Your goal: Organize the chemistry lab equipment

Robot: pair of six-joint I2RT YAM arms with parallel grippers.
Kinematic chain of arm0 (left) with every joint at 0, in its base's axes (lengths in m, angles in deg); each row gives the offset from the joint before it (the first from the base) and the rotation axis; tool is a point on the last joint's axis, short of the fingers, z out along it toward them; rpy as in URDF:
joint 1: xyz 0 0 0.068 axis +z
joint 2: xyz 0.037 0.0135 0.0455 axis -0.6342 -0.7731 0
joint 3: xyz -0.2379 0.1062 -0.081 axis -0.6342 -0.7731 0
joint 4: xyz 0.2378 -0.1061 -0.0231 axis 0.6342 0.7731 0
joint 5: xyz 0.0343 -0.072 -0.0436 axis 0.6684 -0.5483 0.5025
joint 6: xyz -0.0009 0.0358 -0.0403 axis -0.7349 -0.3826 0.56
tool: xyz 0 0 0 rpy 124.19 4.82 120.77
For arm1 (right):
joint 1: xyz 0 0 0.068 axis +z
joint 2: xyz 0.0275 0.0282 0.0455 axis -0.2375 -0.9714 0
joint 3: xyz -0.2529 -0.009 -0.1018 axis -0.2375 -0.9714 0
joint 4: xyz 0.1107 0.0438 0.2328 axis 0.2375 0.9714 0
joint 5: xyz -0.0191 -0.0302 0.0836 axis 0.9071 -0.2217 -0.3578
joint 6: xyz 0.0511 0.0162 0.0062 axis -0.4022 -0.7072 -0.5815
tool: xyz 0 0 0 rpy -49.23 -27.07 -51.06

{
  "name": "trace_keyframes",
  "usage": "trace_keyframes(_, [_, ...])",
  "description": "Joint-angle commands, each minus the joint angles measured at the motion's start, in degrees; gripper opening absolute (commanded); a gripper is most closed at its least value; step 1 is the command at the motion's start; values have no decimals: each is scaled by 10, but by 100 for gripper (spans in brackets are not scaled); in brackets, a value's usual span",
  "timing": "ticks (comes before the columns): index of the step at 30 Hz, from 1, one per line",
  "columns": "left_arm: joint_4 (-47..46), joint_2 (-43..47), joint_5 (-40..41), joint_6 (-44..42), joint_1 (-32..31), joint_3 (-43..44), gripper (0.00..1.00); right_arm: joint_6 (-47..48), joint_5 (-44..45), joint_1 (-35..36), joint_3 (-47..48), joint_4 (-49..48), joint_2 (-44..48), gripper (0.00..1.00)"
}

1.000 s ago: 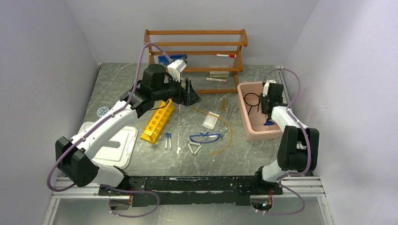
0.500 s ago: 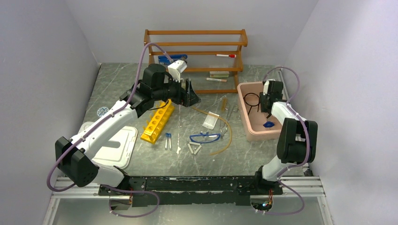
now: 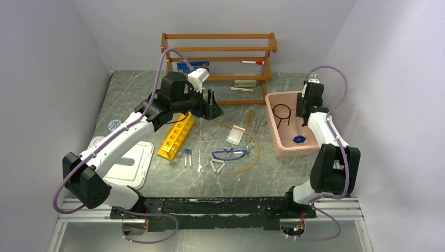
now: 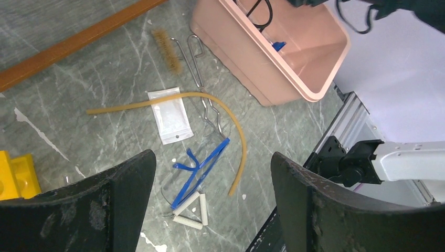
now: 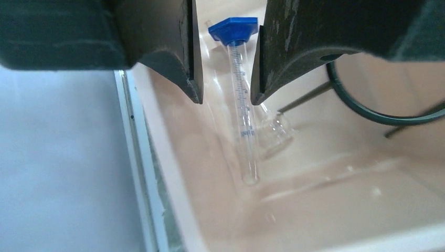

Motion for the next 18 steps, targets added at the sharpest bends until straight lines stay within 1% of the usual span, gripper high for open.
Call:
trace_keyframes(1, [15, 3, 27, -12, -1, 23, 84, -102, 14, 5, 32, 18, 57, 42])
trace_keyframes(3, [24, 5, 41, -17, -1, 23, 86, -162, 9, 11, 48, 27, 71, 43])
trace_keyframes(5, [31, 11, 59, -23, -1, 18, 91, -220, -9, 19, 70, 41, 80, 44])
trace_keyframes(7, [33, 19, 69, -34, 0, 9, 97, -285, -26, 43, 85, 59, 85, 44])
trace_keyframes(8, [34, 23, 76, -36, -1, 4, 97, -302, -34, 59, 92, 64, 86, 45])
trace_keyframes(10, [33, 30, 83, -37, -1, -5, 97, -316, -20, 117, 110, 79, 87, 45])
trace_keyframes(14, [36, 48, 114, -19, -1, -20, 97, -310, 26, 223, 150, 112, 91, 45])
trace_keyframes(18, [44, 61, 131, -12, 0, -31, 92, -305, 14, 301, 138, 121, 115, 46])
